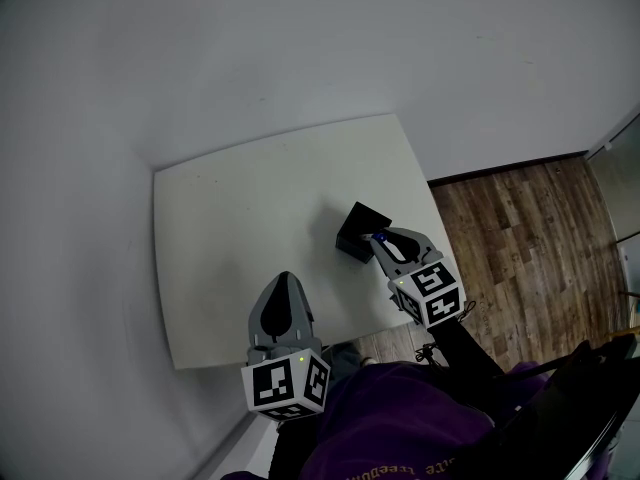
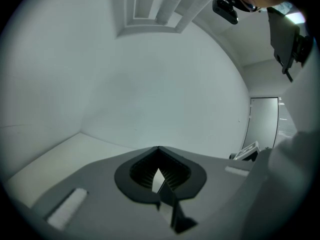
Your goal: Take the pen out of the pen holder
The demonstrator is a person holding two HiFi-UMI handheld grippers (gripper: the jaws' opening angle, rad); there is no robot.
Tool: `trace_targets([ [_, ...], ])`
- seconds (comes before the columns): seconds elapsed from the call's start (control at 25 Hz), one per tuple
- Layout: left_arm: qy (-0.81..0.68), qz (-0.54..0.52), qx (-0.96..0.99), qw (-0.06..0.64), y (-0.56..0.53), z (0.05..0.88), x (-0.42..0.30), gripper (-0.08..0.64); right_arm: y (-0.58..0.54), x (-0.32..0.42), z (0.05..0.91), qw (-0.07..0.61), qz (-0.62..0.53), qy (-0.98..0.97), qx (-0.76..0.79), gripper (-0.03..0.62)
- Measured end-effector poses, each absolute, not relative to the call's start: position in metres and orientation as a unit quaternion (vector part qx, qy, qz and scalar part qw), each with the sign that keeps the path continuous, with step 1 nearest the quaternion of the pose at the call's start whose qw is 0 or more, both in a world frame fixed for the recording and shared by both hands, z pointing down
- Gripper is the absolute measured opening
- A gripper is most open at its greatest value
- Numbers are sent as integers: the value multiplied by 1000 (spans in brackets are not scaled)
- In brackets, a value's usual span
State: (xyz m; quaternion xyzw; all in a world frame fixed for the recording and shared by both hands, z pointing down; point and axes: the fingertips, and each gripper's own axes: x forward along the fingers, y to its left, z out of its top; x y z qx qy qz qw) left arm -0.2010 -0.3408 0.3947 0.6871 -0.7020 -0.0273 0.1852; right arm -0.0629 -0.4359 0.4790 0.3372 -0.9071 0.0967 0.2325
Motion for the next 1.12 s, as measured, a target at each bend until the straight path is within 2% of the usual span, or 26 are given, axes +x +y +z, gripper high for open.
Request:
trace_targets([
  [1.12,-696,-38,696,173,-329,382,-195,8,-420,-63,392,140,77,-931,329,80],
])
